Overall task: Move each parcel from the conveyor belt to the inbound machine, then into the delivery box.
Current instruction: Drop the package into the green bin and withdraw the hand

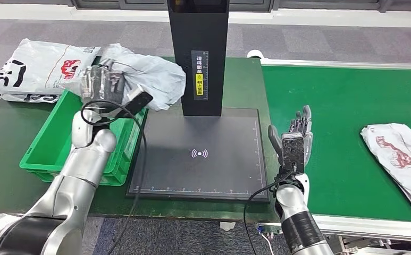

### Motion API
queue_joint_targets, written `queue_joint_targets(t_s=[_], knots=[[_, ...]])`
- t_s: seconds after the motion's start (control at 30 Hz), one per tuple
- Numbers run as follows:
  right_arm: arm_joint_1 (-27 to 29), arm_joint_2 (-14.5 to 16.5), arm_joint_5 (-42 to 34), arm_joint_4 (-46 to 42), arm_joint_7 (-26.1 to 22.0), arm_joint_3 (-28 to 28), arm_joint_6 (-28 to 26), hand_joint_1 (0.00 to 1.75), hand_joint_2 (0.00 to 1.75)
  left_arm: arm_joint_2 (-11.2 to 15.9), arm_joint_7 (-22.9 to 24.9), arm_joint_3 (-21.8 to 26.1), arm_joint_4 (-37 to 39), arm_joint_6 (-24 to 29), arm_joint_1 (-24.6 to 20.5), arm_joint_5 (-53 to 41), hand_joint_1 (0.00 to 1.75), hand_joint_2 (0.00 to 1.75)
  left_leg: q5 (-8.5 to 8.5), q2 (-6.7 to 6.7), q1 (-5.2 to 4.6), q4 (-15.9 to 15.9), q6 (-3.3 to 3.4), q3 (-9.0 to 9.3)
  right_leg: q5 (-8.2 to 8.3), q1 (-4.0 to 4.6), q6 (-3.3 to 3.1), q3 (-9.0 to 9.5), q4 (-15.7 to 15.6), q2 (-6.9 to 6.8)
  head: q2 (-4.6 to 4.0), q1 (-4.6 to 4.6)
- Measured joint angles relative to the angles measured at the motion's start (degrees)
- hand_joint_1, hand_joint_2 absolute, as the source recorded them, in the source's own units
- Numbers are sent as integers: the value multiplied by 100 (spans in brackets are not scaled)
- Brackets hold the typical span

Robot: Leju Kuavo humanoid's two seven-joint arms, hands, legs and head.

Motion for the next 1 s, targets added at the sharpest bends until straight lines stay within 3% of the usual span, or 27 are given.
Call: queue_joint_targets(t_s=[0.1,0.27,0.33,0.43,0.5,0.63,1.0], knots=[[-28,-16,-89,1,17,-69,95,0,175,60,-198,624,-80,0,5,-407,175,175,0,-4,0,0,0,-1,0,0,0,0,0,-3,0,0],[-45,-40,-105,1,2,-102,58,0,175,182,141,1275,-86,-75,53,-1133,175,175,0,-5,0,0,0,-3,0,0,0,0,0,-4,0,0],[-48,-44,-30,1,37,-110,-3,0,175,420,982,1270,160,-219,25,-1842,175,175,0,-3,0,0,0,-3,-1,-1,-1,0,-1,-4,0,1],[-51,-44,109,1,139,-150,-51,0,175,861,3054,1097,914,-591,-71,-2604,175,175,-4,47,-1,-1,-7,2,11,2,-13,-17,0,43,0,1],[-51,-51,157,1,177,-206,-51,0,175,1052,3828,1036,1357,-794,-94,-2627,175,175,-5,75,0,0,-12,-1,21,10,-22,-33,1,72,0,-1],[-53,-62,192,1,198,-264,-24,0,175,1247,3703,893,1870,-891,-112,-2632,175,175,-1,62,8,0,-17,-10,23,16,-27,-36,1,63,0,0],[-53,-67,197,1,199,-286,-16,0,175,1352,3666,782,2291,-911,-197,-2633,175,175,-2,64,11,1,-19,-13,24,16,-27,-39,0,67,0,0]])
